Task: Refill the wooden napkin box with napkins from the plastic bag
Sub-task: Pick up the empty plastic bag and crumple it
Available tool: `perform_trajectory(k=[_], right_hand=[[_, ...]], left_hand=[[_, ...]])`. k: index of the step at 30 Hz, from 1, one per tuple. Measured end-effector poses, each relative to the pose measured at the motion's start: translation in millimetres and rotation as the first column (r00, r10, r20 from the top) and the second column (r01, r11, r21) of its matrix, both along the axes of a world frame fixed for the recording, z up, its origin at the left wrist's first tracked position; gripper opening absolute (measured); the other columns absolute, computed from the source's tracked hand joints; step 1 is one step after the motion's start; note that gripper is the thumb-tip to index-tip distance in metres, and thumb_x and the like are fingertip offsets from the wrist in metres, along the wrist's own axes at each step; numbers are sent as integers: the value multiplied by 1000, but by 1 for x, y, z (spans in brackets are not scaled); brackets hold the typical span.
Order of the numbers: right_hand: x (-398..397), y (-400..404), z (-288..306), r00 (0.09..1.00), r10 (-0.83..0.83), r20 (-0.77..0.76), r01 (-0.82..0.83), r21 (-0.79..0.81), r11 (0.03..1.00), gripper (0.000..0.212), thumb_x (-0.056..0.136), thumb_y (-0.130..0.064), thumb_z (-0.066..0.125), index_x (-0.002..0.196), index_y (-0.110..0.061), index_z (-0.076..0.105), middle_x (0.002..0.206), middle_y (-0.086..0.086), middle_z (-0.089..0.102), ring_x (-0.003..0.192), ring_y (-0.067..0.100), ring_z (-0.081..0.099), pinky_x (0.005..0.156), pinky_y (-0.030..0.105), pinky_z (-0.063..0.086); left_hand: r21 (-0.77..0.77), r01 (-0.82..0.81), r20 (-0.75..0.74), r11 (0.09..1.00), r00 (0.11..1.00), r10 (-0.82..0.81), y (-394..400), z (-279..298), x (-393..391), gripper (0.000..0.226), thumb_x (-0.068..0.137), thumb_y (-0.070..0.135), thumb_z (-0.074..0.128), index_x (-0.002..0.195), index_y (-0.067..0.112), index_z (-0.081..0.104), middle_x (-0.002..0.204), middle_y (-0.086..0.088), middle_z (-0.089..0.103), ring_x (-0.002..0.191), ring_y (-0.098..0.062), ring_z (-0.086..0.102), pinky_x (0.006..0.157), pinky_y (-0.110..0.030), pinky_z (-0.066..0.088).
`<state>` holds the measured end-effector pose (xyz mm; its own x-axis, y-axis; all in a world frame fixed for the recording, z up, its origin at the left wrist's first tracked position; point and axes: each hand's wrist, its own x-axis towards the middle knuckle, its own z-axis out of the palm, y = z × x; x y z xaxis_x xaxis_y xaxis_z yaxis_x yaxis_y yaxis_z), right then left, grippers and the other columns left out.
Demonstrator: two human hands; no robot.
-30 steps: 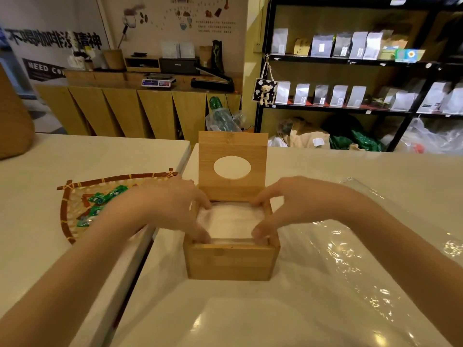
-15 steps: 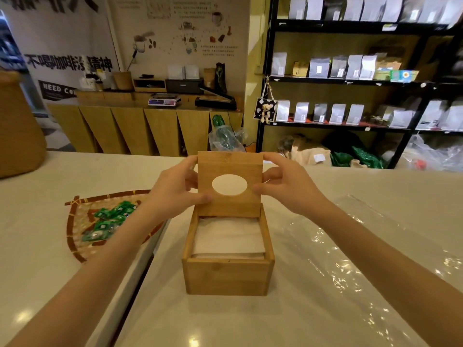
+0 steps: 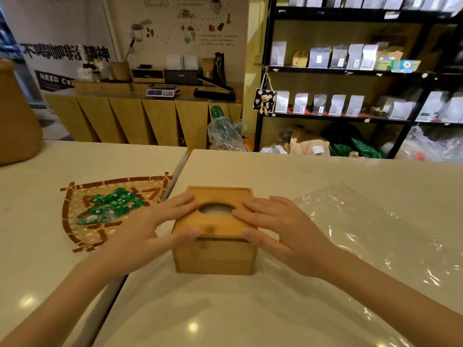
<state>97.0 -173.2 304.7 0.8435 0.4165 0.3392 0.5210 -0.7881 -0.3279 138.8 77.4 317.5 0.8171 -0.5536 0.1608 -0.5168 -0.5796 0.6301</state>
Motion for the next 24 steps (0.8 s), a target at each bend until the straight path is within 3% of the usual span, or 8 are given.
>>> perform_trajectory(k=[3, 7, 11, 14, 16, 20, 22, 24], right_hand=[[-3, 2, -4, 999, -23, -23, 23, -27, 999, 66, 84, -61, 15, 135, -31, 42, 146, -6, 42, 135, -2, 22, 106, 16, 8], [-5, 2, -9, 999, -35, -6, 34, -93, 995, 68, 83, -63, 10, 138, -33, 36, 151, -6, 32, 139, 0, 18, 112, 23, 3], [-13, -9, -1, 995, -52, -83, 43, -107, 993, 70, 80, -61, 7, 142, -35, 24, 154, -12, 20, 136, -8, 3, 114, 22, -5], [-25, -37, 9, 983, -150, -107, 150, -15, 989, 66, 84, -61, 12, 142, -35, 25, 153, -14, 25, 140, -5, 10, 116, 23, 1], [-32, -66, 13, 963, -242, -117, 249, 44, 968, 54, 92, -54, 25, 141, -32, 32, 149, -12, 34, 140, 2, 22, 115, 26, 11], [-47, -129, 10, 878, -460, -132, 478, 232, 847, 35, 95, -33, 44, 126, -22, 55, 129, -3, 60, 118, 14, 54, 98, 27, 39], [-55, -160, 1, 810, -569, -141, 585, 250, 772, 29, 94, -28, 48, 117, -19, 62, 118, 0, 67, 104, 15, 61, 87, 25, 42], [-63, -188, -11, 735, -658, -164, 678, 161, 717, 30, 93, -28, 49, 119, -18, 61, 119, 2, 66, 92, 14, 58, 83, 26, 40]], left_hand=[[69, -18, 70, 997, 997, 13, -2, -7, -4, 69, 50, 91, 36, 115, 68, 31, 134, 45, 20, 114, 40, 8, 109, -22, 18], [141, -25, 62, 990, 998, 16, -3, -6, -6, 75, 48, 93, 31, 117, 66, 23, 133, 46, 10, 113, 41, 0, 113, -28, 16], [231, -26, 135, 973, 991, -6, -18, 15, -16, 85, 43, 96, 21, 121, 61, 15, 128, 49, 0, 122, 30, -5, 114, -23, 10], [137, 51, 207, 989, 975, -79, -59, 31, -38, 75, 52, 90, 21, 121, 60, 22, 133, 46, 10, 119, 35, 5, 108, -14, 12], [154, 97, 201, 983, 971, -128, -95, 33, -57, 71, 58, 83, 24, 125, 58, 26, 137, 41, 17, 124, 25, 17, 110, -16, 19], [359, 120, 155, 926, 970, -186, -162, 13, -80, 59, 81, 66, 36, 132, 37, 44, 142, 21, 43, 124, -2, 45, 101, -20, 32], [507, 122, 139, 853, 966, -220, -186, -2, -86, 61, 82, 67, 32, 120, 26, 56, 128, 6, 58, 115, -15, 53, 93, -29, 40], [633, 101, 172, 767, 948, -266, -205, -18, -91, 66, 84, 67, 26, 101, 14, 62, 108, -4, 64, 103, -24, 57, 78, -33, 40]])
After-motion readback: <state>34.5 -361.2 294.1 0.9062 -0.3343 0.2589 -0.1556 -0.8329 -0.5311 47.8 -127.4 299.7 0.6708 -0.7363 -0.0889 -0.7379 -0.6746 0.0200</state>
